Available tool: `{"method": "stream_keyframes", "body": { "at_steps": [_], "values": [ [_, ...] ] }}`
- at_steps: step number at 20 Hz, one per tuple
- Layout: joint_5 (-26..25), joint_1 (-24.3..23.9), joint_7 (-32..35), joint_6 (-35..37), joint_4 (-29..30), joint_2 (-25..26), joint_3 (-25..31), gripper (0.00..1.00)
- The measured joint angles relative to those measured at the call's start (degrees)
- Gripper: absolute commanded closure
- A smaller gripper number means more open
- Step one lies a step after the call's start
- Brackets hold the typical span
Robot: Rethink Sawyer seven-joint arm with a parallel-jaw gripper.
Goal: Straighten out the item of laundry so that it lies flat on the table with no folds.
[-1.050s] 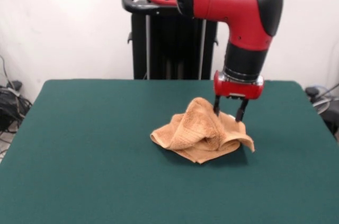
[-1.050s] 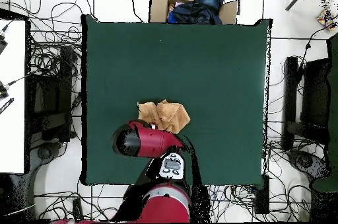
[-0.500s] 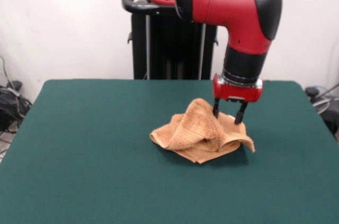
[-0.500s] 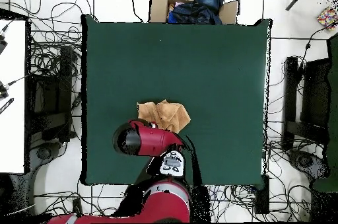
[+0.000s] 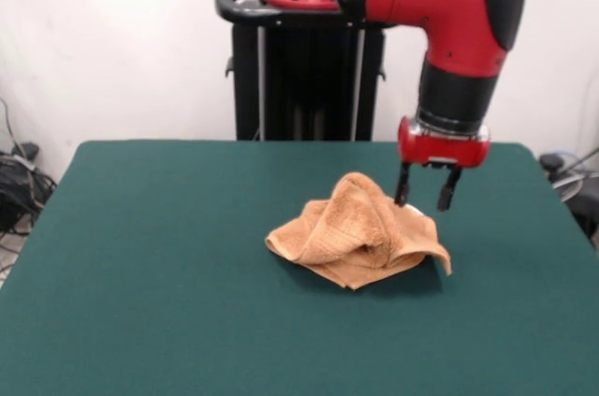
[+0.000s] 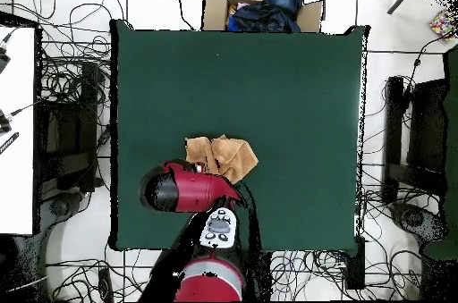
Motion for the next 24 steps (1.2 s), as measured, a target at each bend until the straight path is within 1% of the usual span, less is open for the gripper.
{"method": "stream_keyframes", "body": {
  "at_steps": [9, 12, 19, 24],
  "values": [
    [-0.02, 1.14, 0.00, 1.34, -0.55, -2.87, -1.95, 0.00],
    [-0.09, 1.36, 0.00, 3.13, -1.66, -3.37, -3.66, 0.00],
    [-0.12, 0.94, 0.00, 3.55, -2.39, -3.35, -4.81, 0.00],
    [-0.12, 0.89, 0.00, 2.95, -2.43, -1.47, -4.81, 0.00]
  ]
}}
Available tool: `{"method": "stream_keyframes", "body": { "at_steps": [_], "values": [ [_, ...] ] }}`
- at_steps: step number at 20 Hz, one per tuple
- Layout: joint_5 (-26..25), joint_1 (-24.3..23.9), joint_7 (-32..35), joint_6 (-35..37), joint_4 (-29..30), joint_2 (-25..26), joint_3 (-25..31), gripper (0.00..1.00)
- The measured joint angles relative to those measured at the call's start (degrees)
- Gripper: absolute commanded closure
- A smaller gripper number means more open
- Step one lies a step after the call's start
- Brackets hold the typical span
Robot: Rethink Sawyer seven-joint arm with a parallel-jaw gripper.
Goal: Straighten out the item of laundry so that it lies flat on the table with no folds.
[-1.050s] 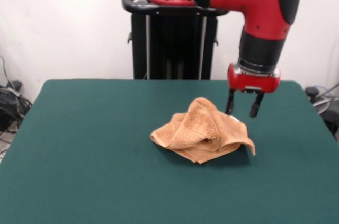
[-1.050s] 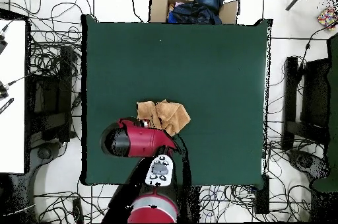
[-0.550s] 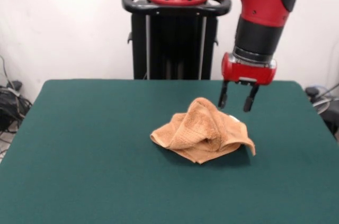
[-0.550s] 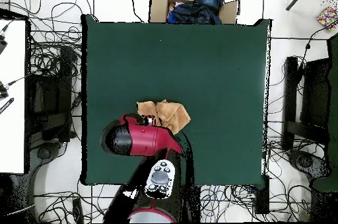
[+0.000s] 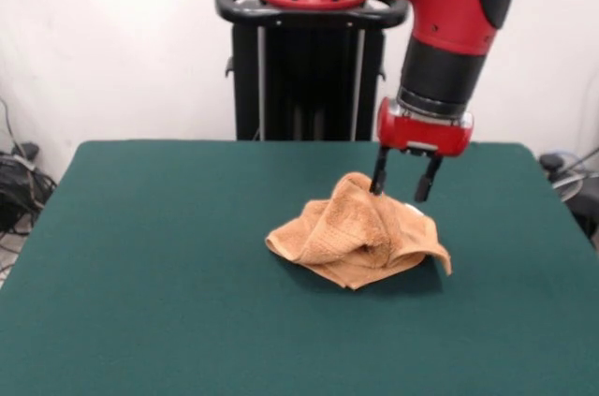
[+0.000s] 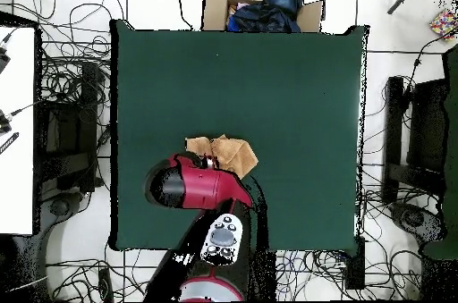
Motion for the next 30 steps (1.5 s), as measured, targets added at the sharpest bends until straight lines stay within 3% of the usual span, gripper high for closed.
{"method": "stream_keyframes", "body": {
  "at_steps": [20, 28, 29, 30],
  "values": [
    [-0.49, 0.13, 0.00, -13.56, -0.05, 8.62, -3.45, 0.00],
    [-0.48, -4.94, 0.00, -14.08, -0.06, 9.10, 0.47, 0.00],
    [-0.47, -8.27, 0.00, -13.79, 0.02, 9.22, 3.54, 1.00],
    [-0.47, -8.43, 0.00, -13.67, 0.01, 9.18, 3.82, 1.00]
  ]
}}
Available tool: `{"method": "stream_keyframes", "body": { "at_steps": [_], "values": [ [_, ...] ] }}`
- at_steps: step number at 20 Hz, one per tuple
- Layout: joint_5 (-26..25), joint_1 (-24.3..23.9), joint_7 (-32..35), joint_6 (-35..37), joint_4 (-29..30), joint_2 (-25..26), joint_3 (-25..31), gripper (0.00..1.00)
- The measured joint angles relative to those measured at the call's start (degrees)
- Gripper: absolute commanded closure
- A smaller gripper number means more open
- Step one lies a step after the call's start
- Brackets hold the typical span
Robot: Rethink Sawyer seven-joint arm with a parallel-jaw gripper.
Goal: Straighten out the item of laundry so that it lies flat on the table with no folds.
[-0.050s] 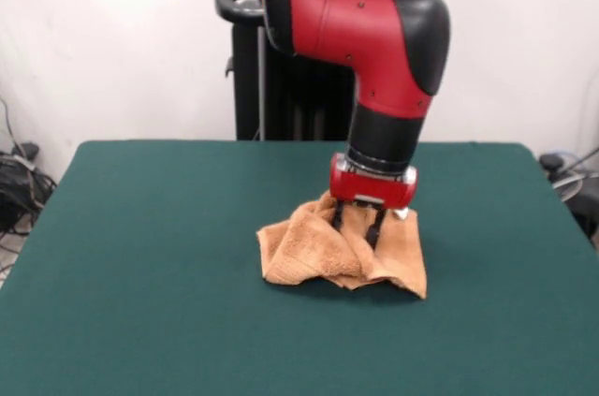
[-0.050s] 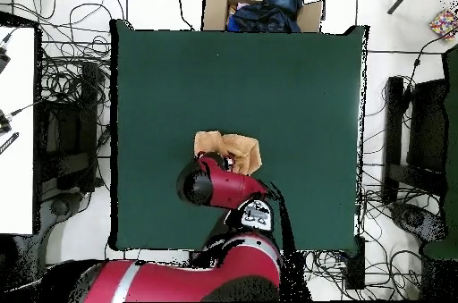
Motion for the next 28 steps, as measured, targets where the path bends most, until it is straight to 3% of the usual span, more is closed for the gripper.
{"method": "stream_keyframes", "body": {
  "at_steps": [13, 20, 28],
  "values": [
    [-0.02, 1.47, 0.00, 2.54, 2.03, -3.43, 1.29, 1.00],
    [-0.05, -0.16, 0.00, 11.01, 4.83, -7.91, 2.70, 1.00],
    [-3.21, -6.09, 0.00, 19.79, 6.85, -13.68, 4.55, 1.00]
  ]
}}
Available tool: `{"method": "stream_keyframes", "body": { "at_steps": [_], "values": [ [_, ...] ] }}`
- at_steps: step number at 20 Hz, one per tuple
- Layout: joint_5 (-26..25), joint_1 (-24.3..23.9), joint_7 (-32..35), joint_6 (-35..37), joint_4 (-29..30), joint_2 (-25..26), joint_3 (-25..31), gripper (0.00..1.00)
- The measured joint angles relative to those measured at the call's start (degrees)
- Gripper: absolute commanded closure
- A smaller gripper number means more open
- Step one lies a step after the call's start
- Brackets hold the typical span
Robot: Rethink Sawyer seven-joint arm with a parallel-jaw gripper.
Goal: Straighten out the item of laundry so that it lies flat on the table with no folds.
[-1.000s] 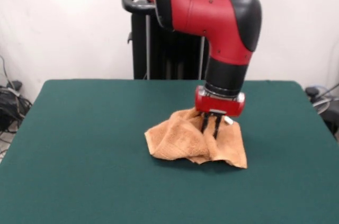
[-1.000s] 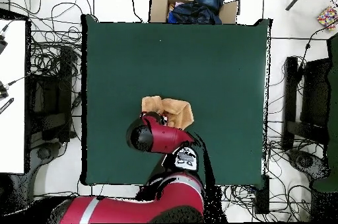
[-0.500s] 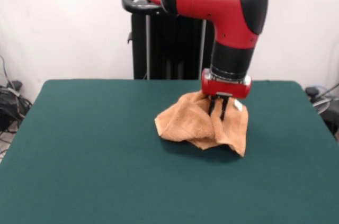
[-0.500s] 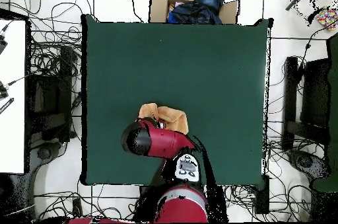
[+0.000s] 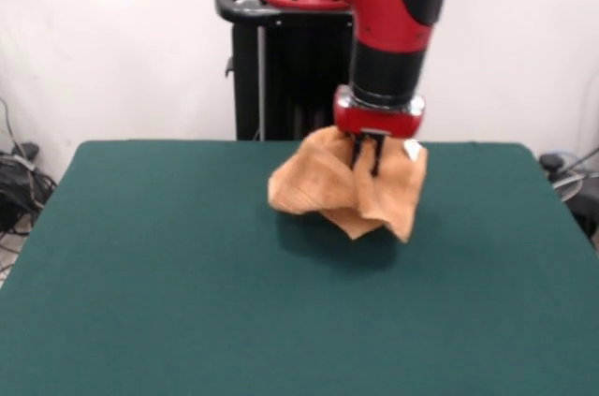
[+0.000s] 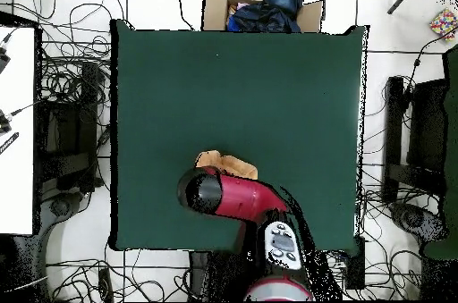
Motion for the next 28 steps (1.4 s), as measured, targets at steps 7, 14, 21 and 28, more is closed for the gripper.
{"method": "stream_keyframes", "body": {
  "at_steps": [7, 14, 21, 28],
  "values": [
    [-8.44, -9.08, -0.01, 2.30, -1.42, -3.38, 0.05, 1.00],
    [-14.57, -15.59, 0.00, 2.31, -3.84, -4.49, 0.17, 1.00],
    [-19.13, -16.16, 0.00, 1.40, -6.92, -3.14, 0.25, 1.00],
    [-19.67, -15.26, -0.01, -4.15, -9.03, 2.53, 1.81, 1.00]
  ]
}}
